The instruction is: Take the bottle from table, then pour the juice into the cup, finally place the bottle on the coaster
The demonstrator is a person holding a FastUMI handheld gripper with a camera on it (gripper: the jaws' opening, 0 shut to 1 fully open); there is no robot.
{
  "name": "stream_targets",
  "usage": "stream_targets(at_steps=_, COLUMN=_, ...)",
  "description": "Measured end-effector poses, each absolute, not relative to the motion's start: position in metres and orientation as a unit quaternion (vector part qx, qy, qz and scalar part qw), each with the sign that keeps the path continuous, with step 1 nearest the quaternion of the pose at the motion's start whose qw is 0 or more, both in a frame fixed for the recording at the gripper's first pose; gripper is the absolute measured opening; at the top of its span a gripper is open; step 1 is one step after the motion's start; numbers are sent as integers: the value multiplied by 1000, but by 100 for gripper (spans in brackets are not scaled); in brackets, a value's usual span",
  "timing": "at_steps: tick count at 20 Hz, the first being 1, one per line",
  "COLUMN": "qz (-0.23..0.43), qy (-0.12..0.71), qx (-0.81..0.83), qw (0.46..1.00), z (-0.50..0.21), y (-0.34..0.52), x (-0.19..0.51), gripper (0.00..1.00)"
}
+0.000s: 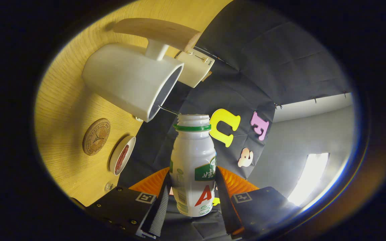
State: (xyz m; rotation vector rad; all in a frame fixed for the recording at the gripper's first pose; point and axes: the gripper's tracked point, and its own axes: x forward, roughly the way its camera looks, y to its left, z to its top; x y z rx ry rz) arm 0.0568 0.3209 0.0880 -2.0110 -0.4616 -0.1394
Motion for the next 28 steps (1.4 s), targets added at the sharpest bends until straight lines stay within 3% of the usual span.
stream_targets(at_steps=16, qz=-44, qy=-236, qx=-880, qw=409, z=87, y=352, x=54, gripper=68)
stream_targets(at_steps=28, qz=-49, qy=-287, qx=-916, qw=277, z=103, y=378, x=52, gripper=69)
